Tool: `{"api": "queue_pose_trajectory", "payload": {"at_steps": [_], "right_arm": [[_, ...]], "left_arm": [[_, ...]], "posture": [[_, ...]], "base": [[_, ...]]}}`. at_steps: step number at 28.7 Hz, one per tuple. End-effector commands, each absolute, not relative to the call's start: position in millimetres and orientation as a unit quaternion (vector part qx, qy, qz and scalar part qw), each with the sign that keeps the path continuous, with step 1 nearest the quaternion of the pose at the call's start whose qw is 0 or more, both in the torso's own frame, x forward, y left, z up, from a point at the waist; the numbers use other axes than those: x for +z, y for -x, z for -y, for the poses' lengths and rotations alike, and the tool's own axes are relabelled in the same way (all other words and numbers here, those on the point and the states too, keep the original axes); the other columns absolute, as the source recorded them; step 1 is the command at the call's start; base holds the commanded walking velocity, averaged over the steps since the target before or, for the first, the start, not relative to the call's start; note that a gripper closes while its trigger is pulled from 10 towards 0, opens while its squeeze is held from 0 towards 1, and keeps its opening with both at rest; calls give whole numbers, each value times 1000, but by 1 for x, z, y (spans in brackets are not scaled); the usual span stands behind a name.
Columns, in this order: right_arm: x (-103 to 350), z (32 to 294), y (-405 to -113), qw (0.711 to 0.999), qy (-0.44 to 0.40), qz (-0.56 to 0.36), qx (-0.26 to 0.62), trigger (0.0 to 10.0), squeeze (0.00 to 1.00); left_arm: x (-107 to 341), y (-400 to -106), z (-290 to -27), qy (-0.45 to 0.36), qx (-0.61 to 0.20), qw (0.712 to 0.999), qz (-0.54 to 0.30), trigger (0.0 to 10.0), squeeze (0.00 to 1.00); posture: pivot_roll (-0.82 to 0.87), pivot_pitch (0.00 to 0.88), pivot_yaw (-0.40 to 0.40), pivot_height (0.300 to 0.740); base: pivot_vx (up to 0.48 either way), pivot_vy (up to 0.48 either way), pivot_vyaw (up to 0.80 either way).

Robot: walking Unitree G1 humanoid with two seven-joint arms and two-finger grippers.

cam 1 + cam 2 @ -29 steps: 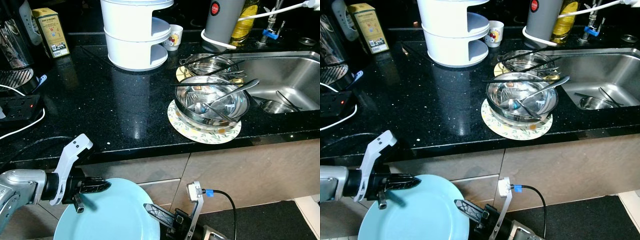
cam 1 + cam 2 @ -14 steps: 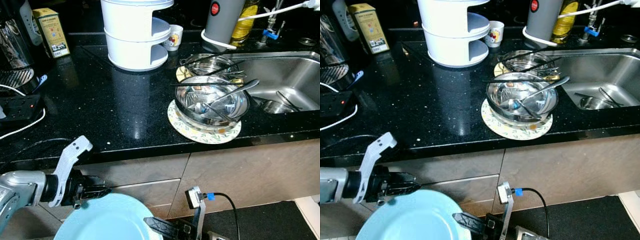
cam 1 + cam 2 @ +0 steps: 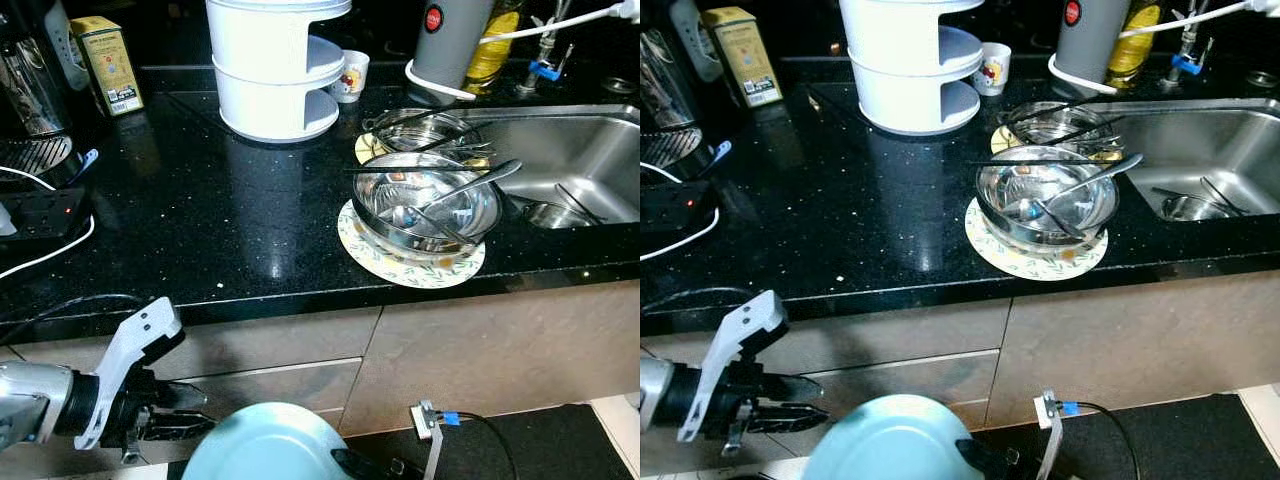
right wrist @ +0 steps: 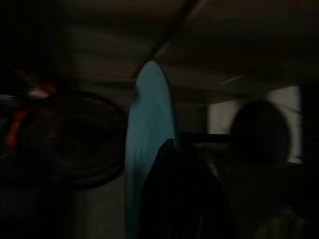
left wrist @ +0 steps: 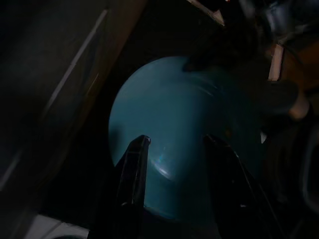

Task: Kitchen organization

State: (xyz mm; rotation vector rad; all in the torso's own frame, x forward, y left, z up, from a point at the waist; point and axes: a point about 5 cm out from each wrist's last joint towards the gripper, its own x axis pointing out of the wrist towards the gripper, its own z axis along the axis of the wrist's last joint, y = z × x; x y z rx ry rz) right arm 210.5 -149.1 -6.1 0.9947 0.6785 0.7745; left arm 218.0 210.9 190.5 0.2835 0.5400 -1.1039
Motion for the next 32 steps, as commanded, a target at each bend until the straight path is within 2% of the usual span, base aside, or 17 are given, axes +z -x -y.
{"api": "queue_pose_trajectory", "payload": {"at_steps": [1,4,7,9,10,13,16,18,20,23,25,26,29,32], "right_arm": [[-15,153,-207,769,-443,-325,327,0,0],[-29,162,-211,812,-389,-348,260,0,0],[-32,164,-212,822,-376,-354,240,0,0],[-41,172,-214,849,-335,-367,179,0,0],[-41,172,-214,849,-335,-367,179,0,0],[-49,185,-217,874,-310,-365,77,0,0],[-49,192,-221,886,-324,-332,15,0,0],[-49,195,-222,890,-326,-320,-5,0,0],[-46,206,-225,898,-330,-285,-67,0,0],[-46,226,-222,877,-376,-233,-186,0,0],[-46,229,-221,871,-385,-225,-204,0,0],[-46,237,-218,868,-377,-213,-242,0,0],[-46,240,-217,870,-368,-212,-250,0,0],[-43,243,-216,908,-275,-220,-226,0,0]], "left_arm": [[186,-214,-209,-157,-521,796,-265,10000,0],[169,-210,-210,-216,-508,772,-316,10000,0],[162,-209,-210,-240,-499,763,-333,10000,0],[144,-212,-211,-278,-462,767,-348,10000,0],[144,-212,-211,-278,-462,767,-348,10000,0],[115,-221,-207,-332,-381,786,-355,10000,0],[90,-221,-195,-306,-344,810,-364,10000,0],[82,-220,-193,-303,-334,813,-367,10000,0],[62,-220,-190,-303,-308,824,-366,10000,0],[31,-218,-190,-268,-240,854,-376,10000,0],[26,-217,-190,-262,-229,857,-380,10000,0],[11,-216,-191,-236,-196,874,-378,10000,0],[5,-215,-192,-226,-183,880,-375,10000,0],[-19,-202,-198,-182,-132,891,-395,10000,0]], "posture": [[-40,191,-28,740],[-39,191,-24,740],[-39,191,-24,740],[-38,191,-20,740],[-38,191,-20,740],[-36,190,-18,740],[-37,189,-14,740],[-37,189,-14,740],[-36,190,-11,740],[-37,191,-9,740],[-37,191,-9,740],[-37,192,-7,740],[-37,192,-7,740],[-45,188,-7,740]], "base": [[0,0,0],[0,0,0],[0,0,0],[0,0,0],[0,0,0],[0,0,0],[0,0,0],[0,0,0],[0,0,0],[0,0,0],[0,0,0],[0,0,0],[0,0,0],[0,0,0]]}}
